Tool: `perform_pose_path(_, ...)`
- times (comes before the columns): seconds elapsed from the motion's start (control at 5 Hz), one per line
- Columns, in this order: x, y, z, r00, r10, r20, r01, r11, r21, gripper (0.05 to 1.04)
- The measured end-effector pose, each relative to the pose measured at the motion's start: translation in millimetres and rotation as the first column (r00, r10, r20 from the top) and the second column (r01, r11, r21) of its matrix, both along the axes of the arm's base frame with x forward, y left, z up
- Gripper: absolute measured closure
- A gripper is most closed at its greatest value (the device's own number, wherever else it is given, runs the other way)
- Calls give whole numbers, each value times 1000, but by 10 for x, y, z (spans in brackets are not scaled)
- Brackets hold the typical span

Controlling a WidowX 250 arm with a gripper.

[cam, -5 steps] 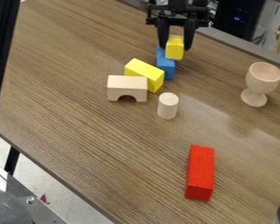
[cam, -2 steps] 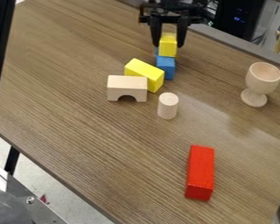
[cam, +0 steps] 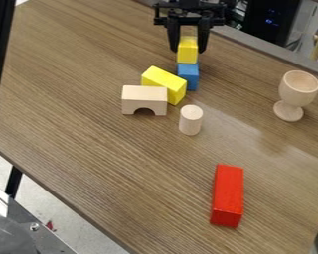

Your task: Put the yellow cube on top of the blue rectangle

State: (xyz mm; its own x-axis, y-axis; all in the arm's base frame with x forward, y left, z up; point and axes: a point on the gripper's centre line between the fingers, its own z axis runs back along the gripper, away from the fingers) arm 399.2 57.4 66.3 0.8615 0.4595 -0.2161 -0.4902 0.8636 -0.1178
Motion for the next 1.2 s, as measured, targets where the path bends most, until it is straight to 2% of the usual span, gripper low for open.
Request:
perform_pose_path(0.4,-4,-29,-21,1000,-4,2,4,1000,-6,488)
perform_pose_path(0.6,-20,-23,-37,1000,-10,-9,10,1000,6,387)
perform_pose_path(0.8,-29,-21,-32,1000,-10,-16,11,1000,7,122)
perform_pose_path(1.0,-39,-40,-27,1000,-9,-22,9,1000,-5,83)
perform_pose_path(1.2,-31,-75,-5,1000,-7,-14,6,1000,-27,85)
